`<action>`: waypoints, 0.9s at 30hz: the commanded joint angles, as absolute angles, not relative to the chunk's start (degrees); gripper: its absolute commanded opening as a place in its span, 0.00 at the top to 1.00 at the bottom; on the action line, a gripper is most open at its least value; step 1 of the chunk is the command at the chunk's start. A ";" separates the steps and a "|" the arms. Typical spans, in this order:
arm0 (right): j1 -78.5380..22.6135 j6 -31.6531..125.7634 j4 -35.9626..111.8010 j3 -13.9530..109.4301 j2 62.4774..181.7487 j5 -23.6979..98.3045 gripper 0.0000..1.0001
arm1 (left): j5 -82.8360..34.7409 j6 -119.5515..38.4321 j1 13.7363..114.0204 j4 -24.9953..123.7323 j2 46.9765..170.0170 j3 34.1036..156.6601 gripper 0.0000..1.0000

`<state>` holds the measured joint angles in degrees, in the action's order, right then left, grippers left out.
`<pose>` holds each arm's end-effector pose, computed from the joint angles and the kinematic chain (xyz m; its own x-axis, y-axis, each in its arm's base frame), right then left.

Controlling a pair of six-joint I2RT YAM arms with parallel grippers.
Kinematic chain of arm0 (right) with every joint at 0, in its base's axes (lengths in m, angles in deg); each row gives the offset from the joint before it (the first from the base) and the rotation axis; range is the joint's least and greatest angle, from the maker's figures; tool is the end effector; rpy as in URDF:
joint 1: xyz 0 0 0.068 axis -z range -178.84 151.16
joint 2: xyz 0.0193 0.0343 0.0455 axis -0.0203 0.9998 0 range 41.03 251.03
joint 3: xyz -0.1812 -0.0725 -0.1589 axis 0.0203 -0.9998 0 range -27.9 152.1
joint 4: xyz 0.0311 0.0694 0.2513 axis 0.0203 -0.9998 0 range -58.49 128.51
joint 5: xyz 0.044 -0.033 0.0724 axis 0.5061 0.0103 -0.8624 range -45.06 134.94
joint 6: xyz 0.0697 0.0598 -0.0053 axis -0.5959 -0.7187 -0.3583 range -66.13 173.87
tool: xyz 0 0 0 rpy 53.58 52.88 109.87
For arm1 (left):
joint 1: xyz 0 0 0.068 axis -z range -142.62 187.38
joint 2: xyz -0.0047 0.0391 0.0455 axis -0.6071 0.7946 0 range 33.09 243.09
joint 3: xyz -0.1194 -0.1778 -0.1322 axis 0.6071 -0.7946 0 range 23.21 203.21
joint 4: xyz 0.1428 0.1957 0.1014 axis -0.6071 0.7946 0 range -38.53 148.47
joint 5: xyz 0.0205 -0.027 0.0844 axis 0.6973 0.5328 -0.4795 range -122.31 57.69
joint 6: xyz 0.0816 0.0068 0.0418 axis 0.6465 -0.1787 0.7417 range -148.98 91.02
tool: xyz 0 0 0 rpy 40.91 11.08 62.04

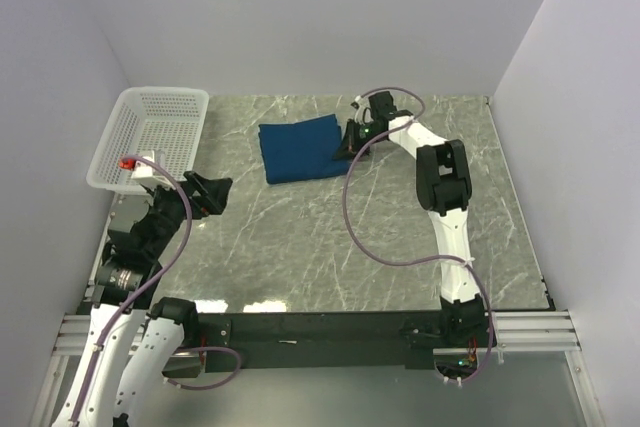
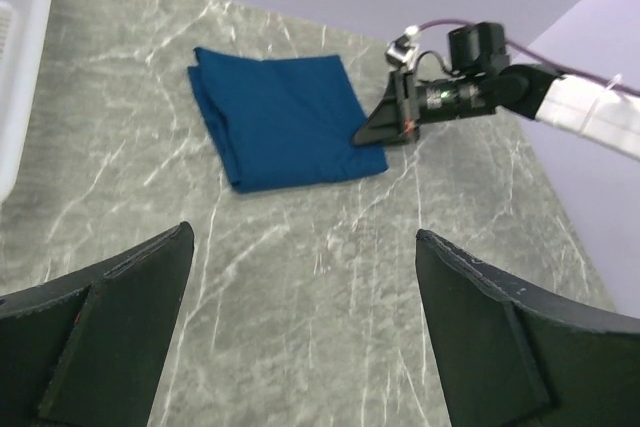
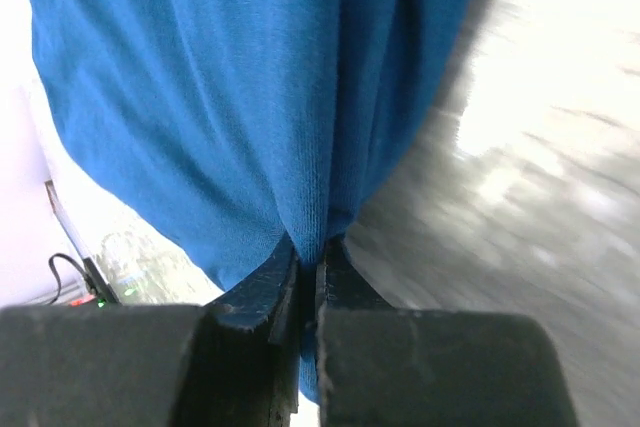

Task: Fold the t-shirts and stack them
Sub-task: Neatly place the folded tshirt to the corner

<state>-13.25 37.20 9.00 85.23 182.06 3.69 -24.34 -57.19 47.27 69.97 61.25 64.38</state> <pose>0.4971 0.1840 0.0889 -0.9341 -0.0175 -0.3565 -0.2747 0.6730 0.6868 0.1832 -0.0435 0.3268 -0.2277 -0.4355 -0.8709 0.2252 0.8466 -0.4823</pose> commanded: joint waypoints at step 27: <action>16.64 80.84 7.82 69.24 158.03 58.90 0.12 | -16.83 -63.35 47.31 73.09 51.72 59.42 0.04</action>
<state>18.07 74.71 0.95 72.05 165.45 48.69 -17.41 -63.72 47.27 73.58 52.01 57.39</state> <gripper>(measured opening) 0.876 0.961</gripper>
